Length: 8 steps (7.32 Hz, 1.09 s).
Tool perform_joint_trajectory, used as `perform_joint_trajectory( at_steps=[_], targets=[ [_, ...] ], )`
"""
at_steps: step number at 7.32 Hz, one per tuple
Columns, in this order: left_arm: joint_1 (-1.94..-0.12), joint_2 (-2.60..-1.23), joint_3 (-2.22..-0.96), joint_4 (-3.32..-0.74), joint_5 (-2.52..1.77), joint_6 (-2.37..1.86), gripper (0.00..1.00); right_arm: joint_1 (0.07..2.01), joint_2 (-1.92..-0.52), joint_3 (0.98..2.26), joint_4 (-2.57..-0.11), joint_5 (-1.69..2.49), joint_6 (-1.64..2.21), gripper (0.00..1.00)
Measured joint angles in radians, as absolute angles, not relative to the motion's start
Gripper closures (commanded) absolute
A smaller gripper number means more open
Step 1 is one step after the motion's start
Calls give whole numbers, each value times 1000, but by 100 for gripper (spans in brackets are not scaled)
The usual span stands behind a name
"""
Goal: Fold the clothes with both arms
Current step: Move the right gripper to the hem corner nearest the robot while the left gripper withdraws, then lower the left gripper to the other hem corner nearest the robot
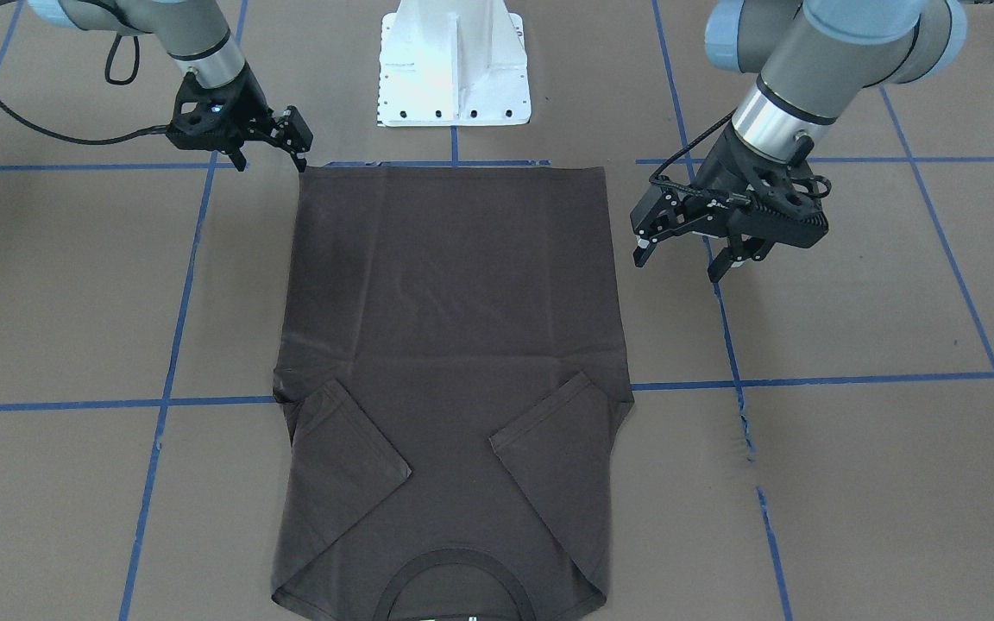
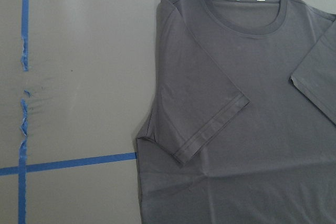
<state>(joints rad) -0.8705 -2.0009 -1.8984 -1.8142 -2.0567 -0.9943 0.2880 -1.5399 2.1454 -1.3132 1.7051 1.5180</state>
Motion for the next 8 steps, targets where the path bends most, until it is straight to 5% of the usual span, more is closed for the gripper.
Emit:
perform_joint_trajectory(
  at_steps=[5, 6, 8],
  targets=[
    [-868, -2001, -1888, -1813, -2054, -993, 0, 169, -1511, 2051, -1308, 1636, 1580, 2],
    [-868, -2002, -1887, -1813, -2052, -993, 0, 169, -1509, 2044, -1308, 1640, 1579, 9],
    [-868, -2001, -1889, -1813, -2043, -992, 0, 171, -1508, 2042, -1307, 1644, 1579, 49]
  ],
)
